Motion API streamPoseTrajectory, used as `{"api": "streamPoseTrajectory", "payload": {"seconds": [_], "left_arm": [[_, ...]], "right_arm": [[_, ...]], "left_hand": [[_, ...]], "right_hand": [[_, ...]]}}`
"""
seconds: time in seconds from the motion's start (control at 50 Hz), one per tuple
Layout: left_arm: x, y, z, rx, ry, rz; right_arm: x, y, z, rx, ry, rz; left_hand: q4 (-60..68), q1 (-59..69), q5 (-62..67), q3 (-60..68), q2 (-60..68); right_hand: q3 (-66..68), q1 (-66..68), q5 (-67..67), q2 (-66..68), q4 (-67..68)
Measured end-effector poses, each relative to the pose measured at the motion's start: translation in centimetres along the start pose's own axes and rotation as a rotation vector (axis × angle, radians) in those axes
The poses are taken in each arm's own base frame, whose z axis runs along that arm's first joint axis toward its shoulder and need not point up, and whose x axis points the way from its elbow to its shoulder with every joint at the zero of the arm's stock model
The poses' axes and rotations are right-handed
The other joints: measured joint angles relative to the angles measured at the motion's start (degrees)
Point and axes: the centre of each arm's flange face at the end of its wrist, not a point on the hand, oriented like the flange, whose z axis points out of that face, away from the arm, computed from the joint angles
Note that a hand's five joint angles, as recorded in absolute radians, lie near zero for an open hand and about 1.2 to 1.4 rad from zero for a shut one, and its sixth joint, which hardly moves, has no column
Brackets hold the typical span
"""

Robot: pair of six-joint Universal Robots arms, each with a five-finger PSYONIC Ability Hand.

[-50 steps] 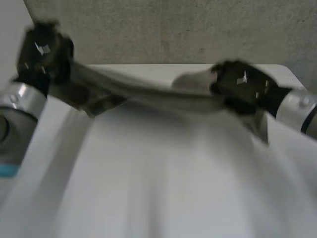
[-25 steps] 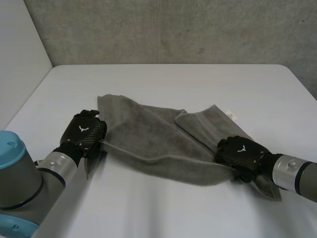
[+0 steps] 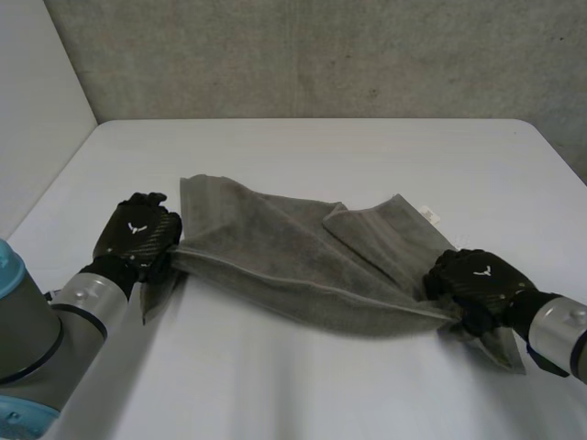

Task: Fold the towel.

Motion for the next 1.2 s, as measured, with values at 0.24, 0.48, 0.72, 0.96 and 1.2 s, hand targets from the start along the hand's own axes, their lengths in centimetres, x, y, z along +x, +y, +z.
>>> {"api": "streamPoseTrajectory", "payload": {"seconds": [0.24,0.48,0.72,0.96,1.2], "left_arm": [[0.0,-0.6,-0.4,0.001,0.002,-0.012],[0.2,-0.6,-0.6,-0.007,0.010,-0.014],[0.3,-0.5,-0.7,-0.013,0.016,-0.015],[0.4,-0.6,-0.7,-0.011,0.020,-0.015],[0.4,-0.6,-0.7,-0.011,0.021,-0.014]], "right_arm": [[-0.3,0.1,-1.9,0.024,0.008,0.025],[-1.7,1.4,-2.1,-0.004,-0.036,0.048],[-1.6,0.9,-3.0,0.023,0.001,0.028],[-1.1,-1.6,-4.9,0.085,0.055,-0.007],[-1.6,-1.5,-5.6,0.064,0.017,0.025]], "left_hand": [[0.0,0.0,0.0,0.0,0.0],[0.0,0.0,0.0,0.0,0.0],[0.0,0.0,0.0,0.0,0.0],[0.0,0.0,0.0,0.0,0.0],[0.0,0.0,0.0,0.0,0.0]], "right_hand": [[0.0,-0.3,0.6,0.0,0.0],[0.0,-0.2,1.4,0.1,0.0],[0.0,-0.3,1.4,0.0,0.0],[0.0,-0.3,0.4,0.0,0.0],[0.0,-0.3,0.4,0.0,0.0]]}}
